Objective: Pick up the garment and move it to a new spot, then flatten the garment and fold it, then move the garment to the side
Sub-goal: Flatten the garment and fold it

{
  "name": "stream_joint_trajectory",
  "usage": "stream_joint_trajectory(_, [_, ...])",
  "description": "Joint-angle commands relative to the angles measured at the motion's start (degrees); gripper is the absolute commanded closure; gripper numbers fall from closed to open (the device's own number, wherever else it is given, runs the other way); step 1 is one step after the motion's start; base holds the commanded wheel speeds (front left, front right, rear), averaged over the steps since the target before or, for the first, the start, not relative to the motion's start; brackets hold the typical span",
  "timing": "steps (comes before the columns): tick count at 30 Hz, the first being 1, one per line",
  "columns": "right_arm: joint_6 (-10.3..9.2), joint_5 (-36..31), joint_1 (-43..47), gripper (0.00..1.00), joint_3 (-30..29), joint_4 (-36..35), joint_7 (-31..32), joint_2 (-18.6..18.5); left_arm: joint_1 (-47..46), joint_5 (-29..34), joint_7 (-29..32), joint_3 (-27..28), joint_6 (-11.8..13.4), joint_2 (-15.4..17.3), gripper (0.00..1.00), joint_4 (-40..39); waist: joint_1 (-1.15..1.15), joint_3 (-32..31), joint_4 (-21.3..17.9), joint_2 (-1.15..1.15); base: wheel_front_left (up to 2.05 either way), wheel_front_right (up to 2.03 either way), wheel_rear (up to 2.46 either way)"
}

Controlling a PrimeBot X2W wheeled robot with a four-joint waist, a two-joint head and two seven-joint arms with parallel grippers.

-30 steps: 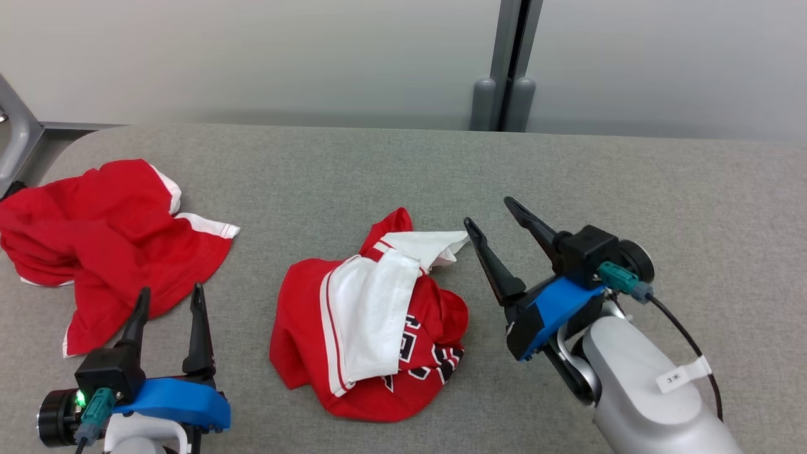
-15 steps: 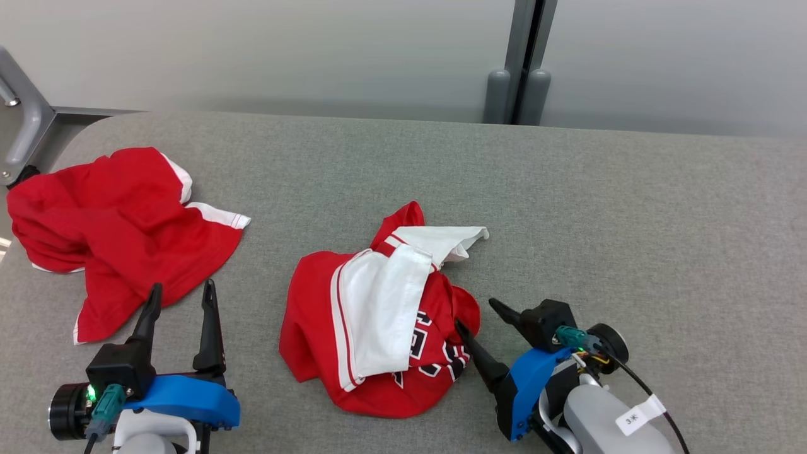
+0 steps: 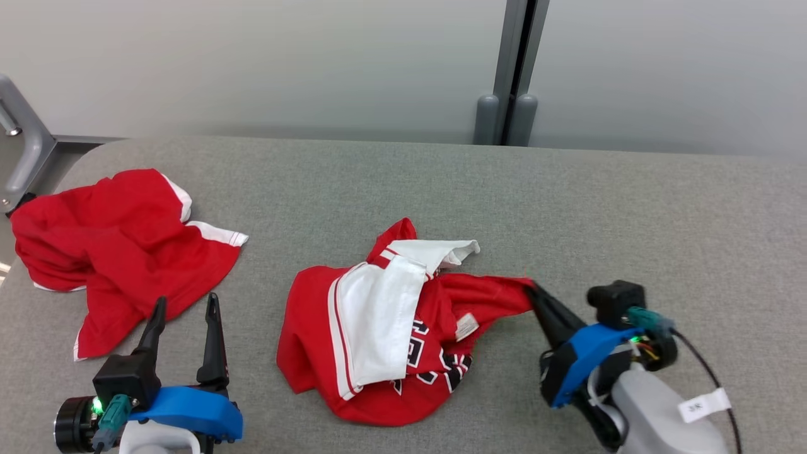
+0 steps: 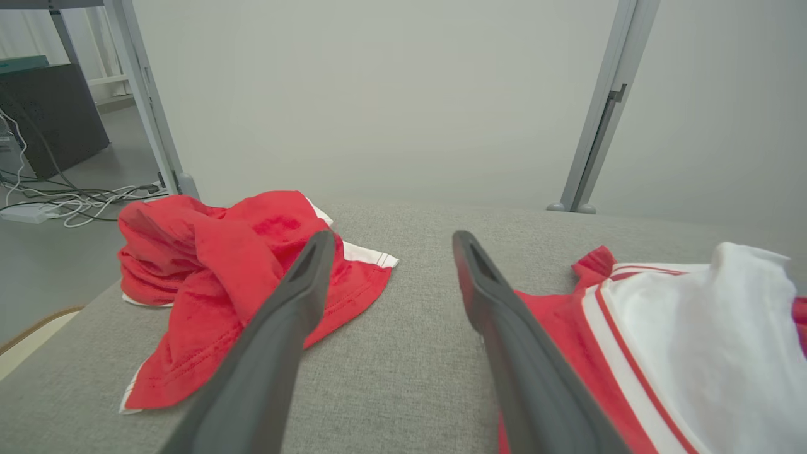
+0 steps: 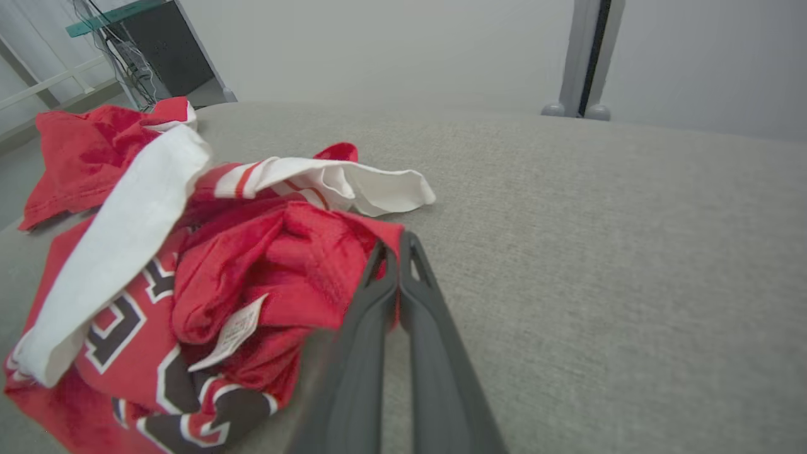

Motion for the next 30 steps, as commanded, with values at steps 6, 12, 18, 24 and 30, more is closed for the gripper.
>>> stream_joint_trajectory(6, [0.01, -0.8, 8.1, 1.00, -12.2, -7.5, -0.3, -6.9, 1.8, -0.1, -0.2, -0.1, 0.5, -0.1, 0.00, -0.3, 0.01, -1.8, -1.7, 0.00, 0.00, 0.00, 0.00])
stream_joint_trajectory(12, [0.01, -2.2, 14.4, 1.00, -24.1, -13.5, -0.1, -10.8, 2.3, -0.3, -0.3, 0.2, 0.4, 0.3, 0.00, -0.7, 0.01, -1.8, -2.6, 0.00, 0.00, 0.00, 0.00])
stream_joint_trajectory(18, [0.01, -3.7, 19.8, 1.00, -35.0, -18.9, 4.4, -11.0, 2.3, -0.4, -0.3, 0.5, 0.0, 0.6, 0.00, -0.6, 0.01, -1.6, -2.8, 0.00, 0.00, 0.00, 0.00])
stream_joint_trajectory(24, [0.01, -8.0, 21.7, 0.00, -38.3, -24.9, 6.0, -8.4, 2.3, -0.2, -0.3, 0.4, 0.3, 0.2, 0.00, -0.9, 0.01, -1.3, -3.0, 0.00, 0.00, 0.00, 0.00])
stream_joint_trajectory(30, [0.01, -12.8, 19.5, 0.00, -37.6, -34.0, 7.8, -4.5, 1.5, -0.1, -0.3, 0.5, 0.3, 0.8, 0.00, -1.0, 0.01, -1.0, -2.8, 0.00, 0.00, 0.00, 0.00])
